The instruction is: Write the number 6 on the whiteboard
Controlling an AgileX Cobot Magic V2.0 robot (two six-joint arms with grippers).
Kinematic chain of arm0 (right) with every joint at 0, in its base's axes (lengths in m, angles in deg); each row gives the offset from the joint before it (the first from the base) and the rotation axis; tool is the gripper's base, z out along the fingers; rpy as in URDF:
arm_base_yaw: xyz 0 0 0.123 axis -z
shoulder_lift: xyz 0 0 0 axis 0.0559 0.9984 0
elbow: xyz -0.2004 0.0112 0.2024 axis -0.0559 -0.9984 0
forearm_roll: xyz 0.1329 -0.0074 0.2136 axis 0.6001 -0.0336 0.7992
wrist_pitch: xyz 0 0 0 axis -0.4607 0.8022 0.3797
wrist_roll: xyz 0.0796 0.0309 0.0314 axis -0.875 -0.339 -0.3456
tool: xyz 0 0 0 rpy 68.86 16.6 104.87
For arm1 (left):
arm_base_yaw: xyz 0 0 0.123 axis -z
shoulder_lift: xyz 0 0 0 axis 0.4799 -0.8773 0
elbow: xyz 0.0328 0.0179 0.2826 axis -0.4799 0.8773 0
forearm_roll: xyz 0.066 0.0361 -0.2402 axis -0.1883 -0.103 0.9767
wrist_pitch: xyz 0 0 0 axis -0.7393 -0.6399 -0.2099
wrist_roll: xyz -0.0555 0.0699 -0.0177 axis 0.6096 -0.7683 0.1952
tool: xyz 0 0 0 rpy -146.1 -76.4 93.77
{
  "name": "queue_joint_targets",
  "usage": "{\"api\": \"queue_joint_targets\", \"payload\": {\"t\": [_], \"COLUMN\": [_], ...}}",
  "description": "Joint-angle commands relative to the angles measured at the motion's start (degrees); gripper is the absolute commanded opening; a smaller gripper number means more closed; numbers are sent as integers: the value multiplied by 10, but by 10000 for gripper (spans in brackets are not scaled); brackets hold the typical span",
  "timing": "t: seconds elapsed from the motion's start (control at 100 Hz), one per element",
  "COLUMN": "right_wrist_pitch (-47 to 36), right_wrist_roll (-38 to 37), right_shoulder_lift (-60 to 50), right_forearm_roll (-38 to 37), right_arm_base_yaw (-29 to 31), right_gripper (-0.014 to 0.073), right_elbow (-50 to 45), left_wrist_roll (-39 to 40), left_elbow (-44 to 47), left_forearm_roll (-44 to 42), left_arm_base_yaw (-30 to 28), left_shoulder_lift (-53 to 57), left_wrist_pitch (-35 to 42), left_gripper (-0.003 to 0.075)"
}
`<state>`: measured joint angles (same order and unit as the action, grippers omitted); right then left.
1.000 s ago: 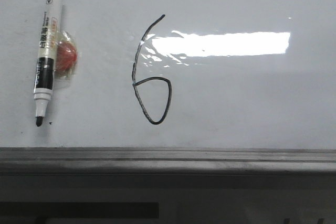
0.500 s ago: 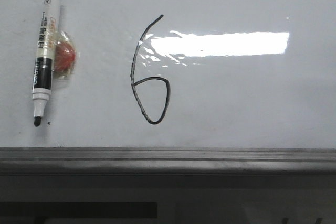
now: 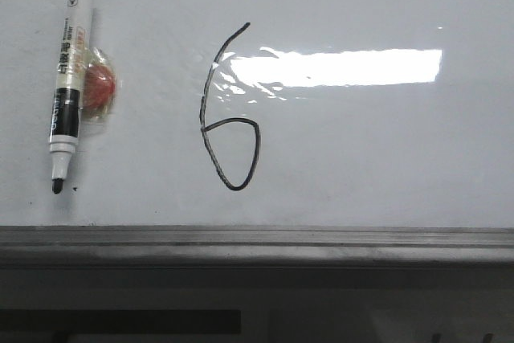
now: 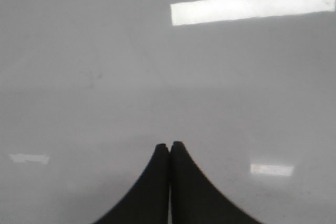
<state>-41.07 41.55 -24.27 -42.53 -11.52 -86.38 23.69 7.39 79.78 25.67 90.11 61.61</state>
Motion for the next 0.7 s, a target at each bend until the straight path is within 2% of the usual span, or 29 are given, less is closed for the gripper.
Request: {"api": "queue_joint_targets", "payload": {"t": [0.0, 0.25, 0.4, 0.45, 0.61, 0.69], "right_wrist_pitch": [-24, -4, 94, 135, 200, 205], "right_wrist_roll": [-60, -60, -59, -43, 60, 69], "right_shoulder_lift": [-16, -63, -124, -153, -149, -149], "right_forearm_roll": [-84, -86, -79, -66, 16, 26], "right_arm_base_yaw": [16, 86, 110, 110, 113, 113], "right_gripper": [-64, -64, -64, -64, -64, -64], "right_elbow": [-14, -14, -14, -15, -15, -15], "left_wrist_roll": [0, 0, 0, 0, 0, 0], "left_elbow": [25, 25, 25, 25, 25, 25], "left_forearm_roll": [8, 8, 8, 8, 8, 8], "left_arm_base_yaw": [-2, -2, -2, -2, -2, -2], "left_shoulder_lift": [16, 16, 16, 16, 16, 16], "left_wrist_pitch": [25, 25, 25, 25, 26, 26], "left_gripper": [-19, -19, -19, -19, -19, -19]}}
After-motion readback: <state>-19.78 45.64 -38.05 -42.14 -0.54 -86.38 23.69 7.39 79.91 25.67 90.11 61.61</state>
